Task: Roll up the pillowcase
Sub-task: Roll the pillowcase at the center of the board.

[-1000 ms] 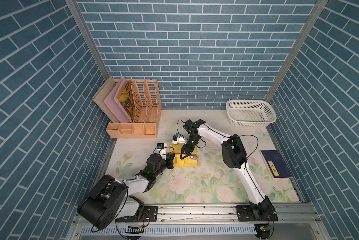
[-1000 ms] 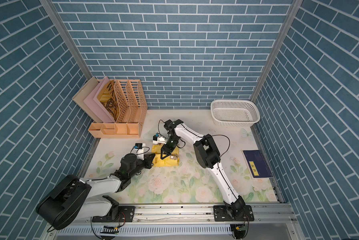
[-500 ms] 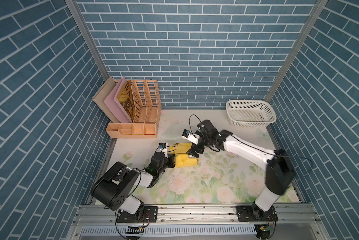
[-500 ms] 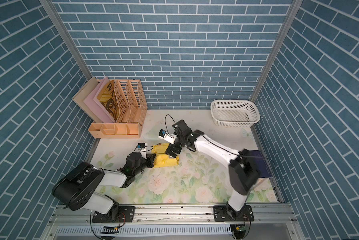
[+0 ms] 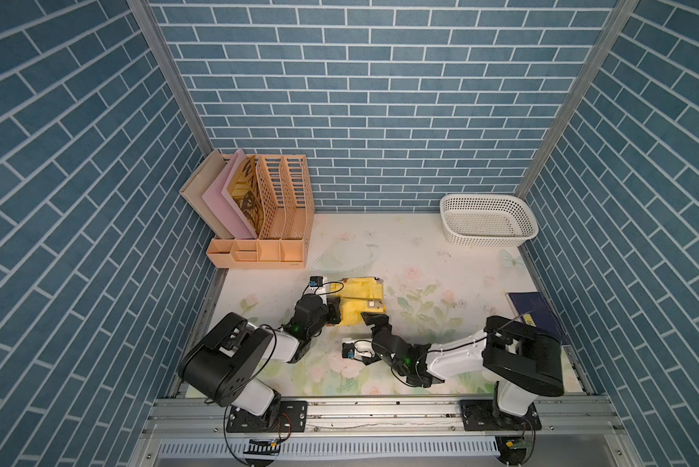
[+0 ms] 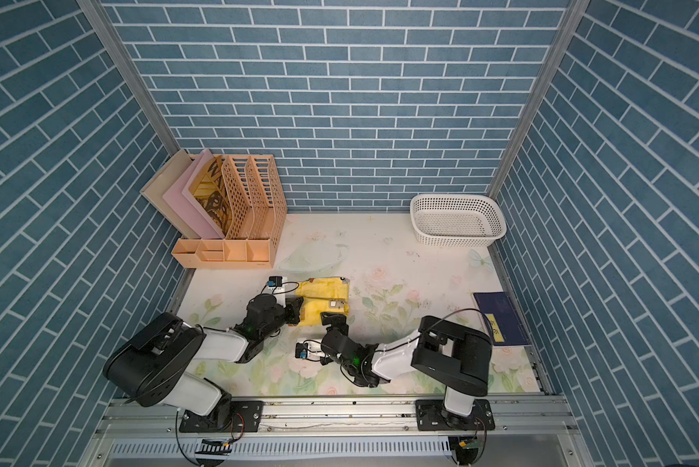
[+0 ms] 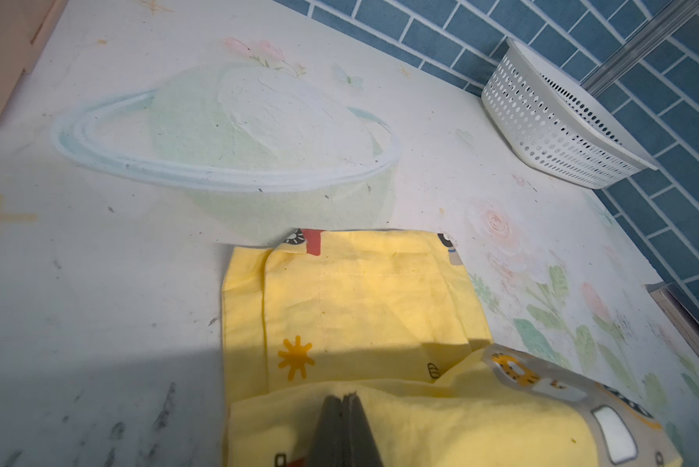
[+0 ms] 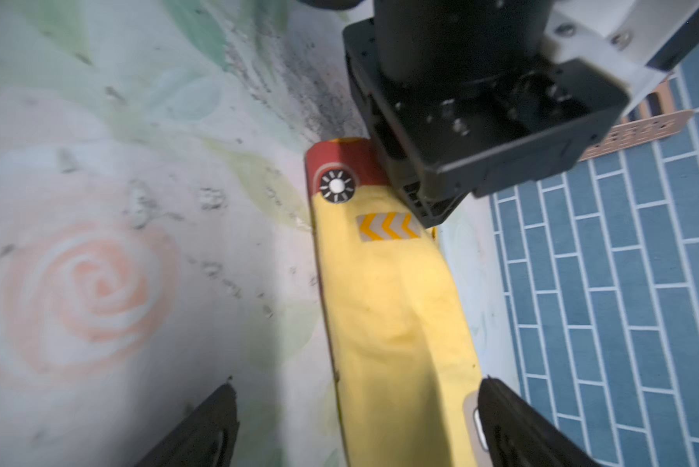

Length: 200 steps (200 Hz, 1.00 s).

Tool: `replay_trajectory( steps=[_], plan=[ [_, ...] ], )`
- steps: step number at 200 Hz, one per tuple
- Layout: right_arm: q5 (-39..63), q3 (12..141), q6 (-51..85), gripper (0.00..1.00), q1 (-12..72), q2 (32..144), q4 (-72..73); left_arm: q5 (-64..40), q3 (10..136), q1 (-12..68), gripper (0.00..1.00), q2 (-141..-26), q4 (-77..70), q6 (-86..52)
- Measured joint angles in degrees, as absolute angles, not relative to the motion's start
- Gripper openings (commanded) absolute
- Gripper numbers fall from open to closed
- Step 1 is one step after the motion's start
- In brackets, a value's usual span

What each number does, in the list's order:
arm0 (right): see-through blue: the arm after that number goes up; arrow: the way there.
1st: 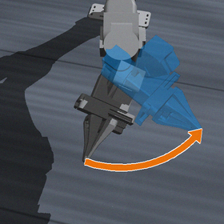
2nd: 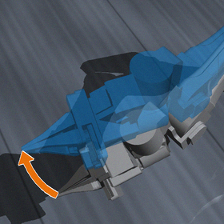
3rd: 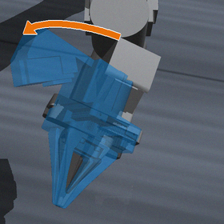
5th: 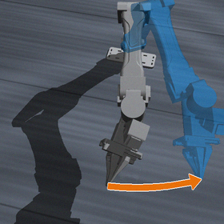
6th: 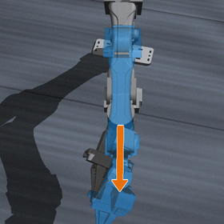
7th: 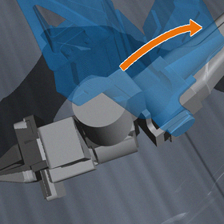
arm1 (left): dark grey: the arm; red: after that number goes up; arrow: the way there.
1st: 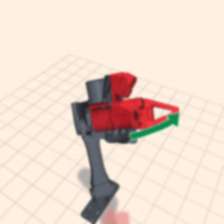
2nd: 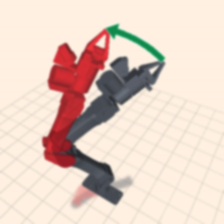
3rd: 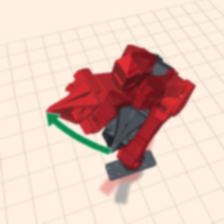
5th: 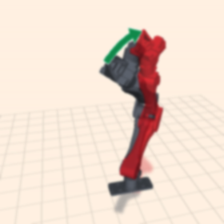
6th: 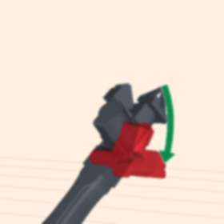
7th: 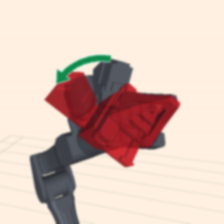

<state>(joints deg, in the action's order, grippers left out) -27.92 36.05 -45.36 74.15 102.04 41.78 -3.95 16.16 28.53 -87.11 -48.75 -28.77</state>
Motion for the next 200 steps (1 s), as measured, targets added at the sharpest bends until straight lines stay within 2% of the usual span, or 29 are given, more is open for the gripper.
replay_trajectory(
  steps=[27,67,83,103,120,130,161,200],
  plan=[
    [-30.3,39.8,-48.7,0.93,73.6,108.7,47.7,-3.9,16.2,28.5,0.00,-87.1,-48.8,-28.8],
    [-32.2,48.3,-51.0,0.91,70.8,116.0,49.2,-3.9,16.2,28.5,0.00,-86.7,-48.8,-28.9],
    [-32.8,50.2,-51.6,0.76,69.8,117.6,48.3,-2.4,16.2,27.7,0.00,-86.5,-48.7,-28.9],
    [-32.0,51.9,-51.4,0.45,69.4,118.8,45.6,-0.3,16.1,27.2,0.00,-86.5,-47.9,-28.7],
    [-30.8,53.9,-51.9,0.12,69.6,119.9,41.9,0.0,16.2,27.4,0.00,-86.2,-47.9,-28.7],
    [-30.2,55.1,-51.7,0.00,69.6,120.3,39.4,-0.2,16.2,27.7,0.00,-85.3,-47.7,-28.7],
    [-27.8,56.4,-47.7,0.00,67.7,119.1,32.7,-0.8,15.8,26.9,0.00,-76.2,-44.7,-29.1],
    [-19.9,56.5,-41.0,0.00,65.2,112.4,19.6,1.3,15.8,20.8,0.01,-60.2,-39.2,-30.2]
  ],
)
